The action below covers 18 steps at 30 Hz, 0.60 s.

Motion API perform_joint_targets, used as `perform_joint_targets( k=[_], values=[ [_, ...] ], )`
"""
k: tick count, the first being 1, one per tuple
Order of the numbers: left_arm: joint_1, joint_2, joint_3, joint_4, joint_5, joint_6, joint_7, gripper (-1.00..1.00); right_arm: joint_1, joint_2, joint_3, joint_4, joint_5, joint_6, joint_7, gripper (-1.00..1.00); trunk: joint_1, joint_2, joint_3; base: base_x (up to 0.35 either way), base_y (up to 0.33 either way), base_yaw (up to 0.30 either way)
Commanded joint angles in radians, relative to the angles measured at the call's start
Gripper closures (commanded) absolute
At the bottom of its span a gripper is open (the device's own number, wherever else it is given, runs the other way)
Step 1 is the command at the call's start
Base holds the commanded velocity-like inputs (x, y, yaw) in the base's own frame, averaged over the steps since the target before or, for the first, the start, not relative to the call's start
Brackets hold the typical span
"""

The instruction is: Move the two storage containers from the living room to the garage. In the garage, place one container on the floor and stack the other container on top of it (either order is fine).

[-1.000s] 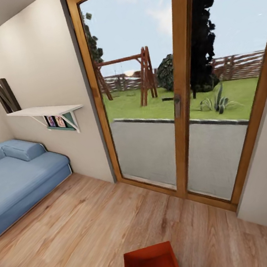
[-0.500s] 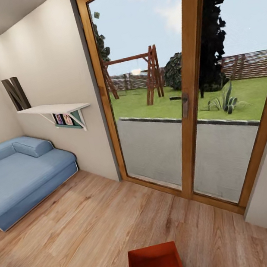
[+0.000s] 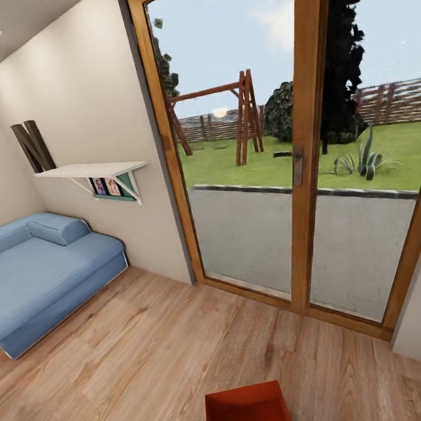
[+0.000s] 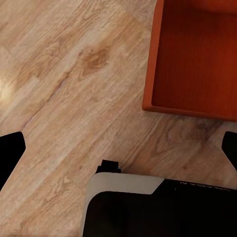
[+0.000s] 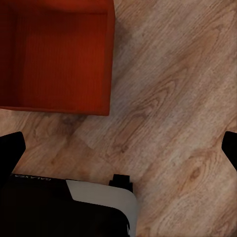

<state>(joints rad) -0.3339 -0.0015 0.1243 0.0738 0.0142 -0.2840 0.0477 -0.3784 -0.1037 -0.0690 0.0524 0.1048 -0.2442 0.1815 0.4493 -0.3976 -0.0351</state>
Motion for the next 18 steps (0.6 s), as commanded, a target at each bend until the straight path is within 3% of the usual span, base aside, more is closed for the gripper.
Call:
perform_joint_targets(
  k=[1,18],
  values=[
    [-0.002,0.000,0.005,0.004,0.001,-0.007,0.001,-1.00,-0.002,-0.001,-0.008,0.004,0.010,-0.007,0.001,-1.00,0.001,-0.002,-0.002,0.000,0.000,0.004],
    [-0.002,-0.002,0.005,0.004,0.001,-0.007,0.001,-1.00,-0.002,-0.001,-0.008,0.004,0.010,-0.008,0.001,-1.00,0.001,-0.002,-0.002,0.048,-0.039,0.000]
  ],
)
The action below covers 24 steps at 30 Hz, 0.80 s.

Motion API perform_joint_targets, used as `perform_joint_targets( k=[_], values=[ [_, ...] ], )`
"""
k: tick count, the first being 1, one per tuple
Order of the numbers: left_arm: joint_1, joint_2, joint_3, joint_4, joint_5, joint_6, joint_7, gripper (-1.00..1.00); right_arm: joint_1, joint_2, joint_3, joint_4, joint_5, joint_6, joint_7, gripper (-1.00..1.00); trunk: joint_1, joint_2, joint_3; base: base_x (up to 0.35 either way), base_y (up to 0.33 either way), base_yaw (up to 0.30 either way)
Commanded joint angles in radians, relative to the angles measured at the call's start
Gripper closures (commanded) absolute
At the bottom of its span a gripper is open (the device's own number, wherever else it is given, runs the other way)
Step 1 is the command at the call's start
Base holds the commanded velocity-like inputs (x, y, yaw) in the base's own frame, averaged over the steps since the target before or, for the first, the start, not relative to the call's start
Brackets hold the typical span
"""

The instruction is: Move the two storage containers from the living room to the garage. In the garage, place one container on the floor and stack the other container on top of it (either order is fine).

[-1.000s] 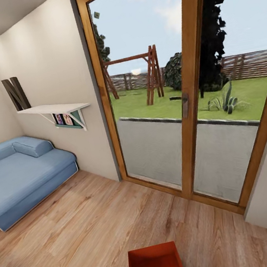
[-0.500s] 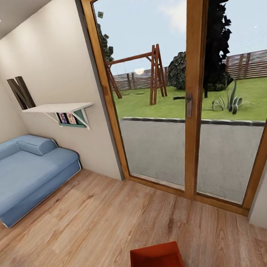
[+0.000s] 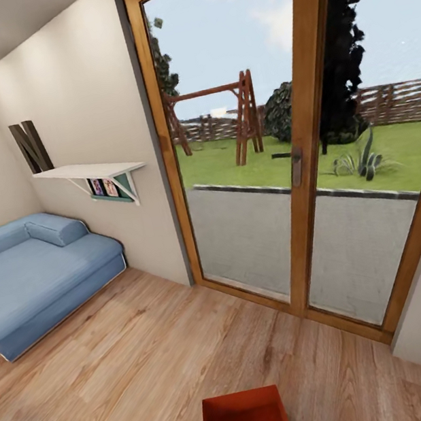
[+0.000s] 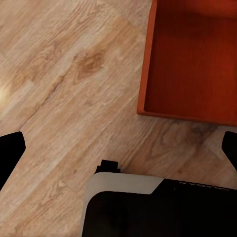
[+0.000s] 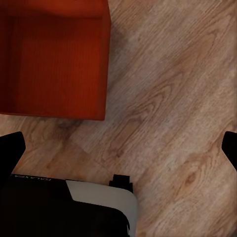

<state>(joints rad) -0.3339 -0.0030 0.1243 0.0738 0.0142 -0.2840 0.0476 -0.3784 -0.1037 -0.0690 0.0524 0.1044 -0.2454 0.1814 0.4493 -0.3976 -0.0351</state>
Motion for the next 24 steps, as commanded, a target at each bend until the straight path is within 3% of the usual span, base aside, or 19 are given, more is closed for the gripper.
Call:
perform_joint_targets(
  k=[1,24],
  values=[
    [-0.002,0.000,0.005,0.004,0.001,-0.007,0.001,-1.00,-0.002,-0.001,-0.008,0.004,0.010,-0.007,0.001,-1.00,0.001,-0.002,-0.002,0.010,-0.008,0.000],
    [-0.002,0.001,0.005,0.004,0.001,-0.008,0.001,-1.00,-0.002,-0.001,-0.008,0.004,0.010,-0.008,0.001,-1.00,0.001,-0.002,-0.002,0.042,0.000,0.000]
  ],
)
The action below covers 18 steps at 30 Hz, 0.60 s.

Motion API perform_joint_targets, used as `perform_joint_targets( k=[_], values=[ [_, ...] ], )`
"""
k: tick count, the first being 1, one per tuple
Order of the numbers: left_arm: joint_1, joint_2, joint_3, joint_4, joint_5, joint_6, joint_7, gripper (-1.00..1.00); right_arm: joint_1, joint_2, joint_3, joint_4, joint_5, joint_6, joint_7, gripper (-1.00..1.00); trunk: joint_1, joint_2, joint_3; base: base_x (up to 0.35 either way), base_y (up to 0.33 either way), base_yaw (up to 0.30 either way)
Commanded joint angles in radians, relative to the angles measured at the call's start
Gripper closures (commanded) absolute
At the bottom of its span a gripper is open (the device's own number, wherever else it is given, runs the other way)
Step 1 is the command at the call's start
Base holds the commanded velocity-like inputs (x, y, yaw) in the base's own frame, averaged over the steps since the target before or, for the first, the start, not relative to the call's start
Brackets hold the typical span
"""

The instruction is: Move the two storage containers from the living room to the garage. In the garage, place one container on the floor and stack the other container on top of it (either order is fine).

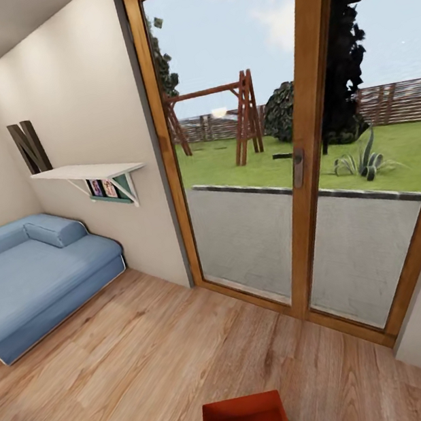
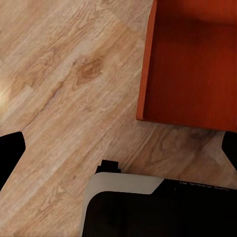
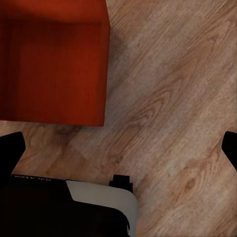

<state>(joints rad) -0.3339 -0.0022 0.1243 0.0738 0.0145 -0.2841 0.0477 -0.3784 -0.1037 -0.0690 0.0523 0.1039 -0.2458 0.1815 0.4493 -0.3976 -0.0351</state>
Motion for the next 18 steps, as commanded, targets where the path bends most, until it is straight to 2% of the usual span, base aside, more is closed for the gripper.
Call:
perform_joint_targets(
  k=[1,18],
  values=[
    [-0.002,0.000,0.005,0.004,0.002,-0.008,0.001,-1.00,-0.002,-0.001,-0.008,0.004,0.011,-0.007,0.001,-1.00,0.001,-0.002,-0.002,0.000,0.000,0.000],
    [-0.002,-0.001,-0.002,0.004,0.002,-0.006,-0.002,-1.00,-0.002,-0.001,-0.007,0.000,0.016,-0.009,0.001,-1.00,0.001,-0.002,-0.002,0.000,0.000,0.000]
  ],
)
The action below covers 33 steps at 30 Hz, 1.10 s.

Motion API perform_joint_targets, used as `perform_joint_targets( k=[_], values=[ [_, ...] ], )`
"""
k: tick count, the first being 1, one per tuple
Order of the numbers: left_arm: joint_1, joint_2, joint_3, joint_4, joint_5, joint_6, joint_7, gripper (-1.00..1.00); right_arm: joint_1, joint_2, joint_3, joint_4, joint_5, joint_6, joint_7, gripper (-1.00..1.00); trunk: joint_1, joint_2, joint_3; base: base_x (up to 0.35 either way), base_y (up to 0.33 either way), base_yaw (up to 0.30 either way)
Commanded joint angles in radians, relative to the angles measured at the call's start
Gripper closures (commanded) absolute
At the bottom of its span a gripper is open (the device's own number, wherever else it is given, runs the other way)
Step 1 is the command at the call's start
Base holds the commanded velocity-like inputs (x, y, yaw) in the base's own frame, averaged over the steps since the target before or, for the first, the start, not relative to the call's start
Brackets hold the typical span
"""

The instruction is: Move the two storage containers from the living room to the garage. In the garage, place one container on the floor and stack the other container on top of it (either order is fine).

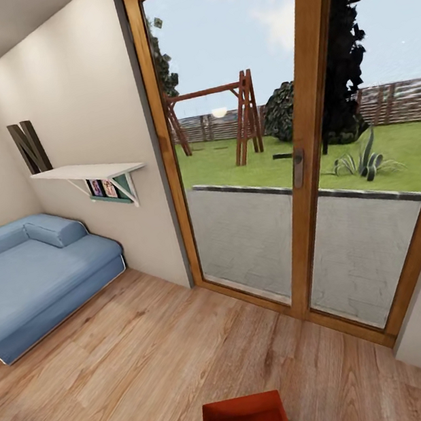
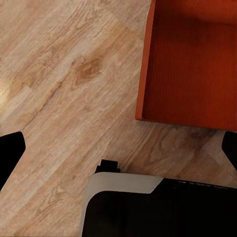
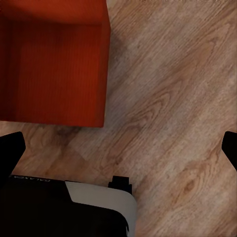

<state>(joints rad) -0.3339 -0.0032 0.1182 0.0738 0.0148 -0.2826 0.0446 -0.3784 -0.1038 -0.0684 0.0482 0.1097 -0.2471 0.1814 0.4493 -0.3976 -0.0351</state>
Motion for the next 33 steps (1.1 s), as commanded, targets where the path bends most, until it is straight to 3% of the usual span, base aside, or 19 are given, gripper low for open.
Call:
perform_joint_targets(
  k=[1,27,30,33],
  values=[
    [-0.002,0.000,0.005,0.004,0.000,-0.008,0.001,-1.00,-0.002,-0.001,-0.008,0.004,0.010,-0.007,0.001,-1.00,0.001,-0.002,-0.002,0.000,0.000,0.000],
    [-0.002,-0.004,0.006,-0.009,0.007,-0.003,-0.009,-1.00,-0.002,-0.001,-0.004,0.002,0.013,-0.009,0.000,-1.00,0.001,-0.002,-0.002,0.000,0.000,0.000],
    [-0.002,-0.008,0.006,-0.013,0.007,-0.002,-0.009,-1.00,-0.002,-0.001,-0.004,0.002,0.013,-0.009,0.000,-1.00,0.001,-0.002,-0.002,0.000,0.000,0.000],
    [-0.003,-0.029,0.004,-0.066,0.002,0.024,-0.008,-1.00,-0.002,-0.001,-0.002,-0.002,0.015,-0.009,0.000,-1.00,0.001,-0.002,-0.002,0.000,0.000,0.000]
  ],
)
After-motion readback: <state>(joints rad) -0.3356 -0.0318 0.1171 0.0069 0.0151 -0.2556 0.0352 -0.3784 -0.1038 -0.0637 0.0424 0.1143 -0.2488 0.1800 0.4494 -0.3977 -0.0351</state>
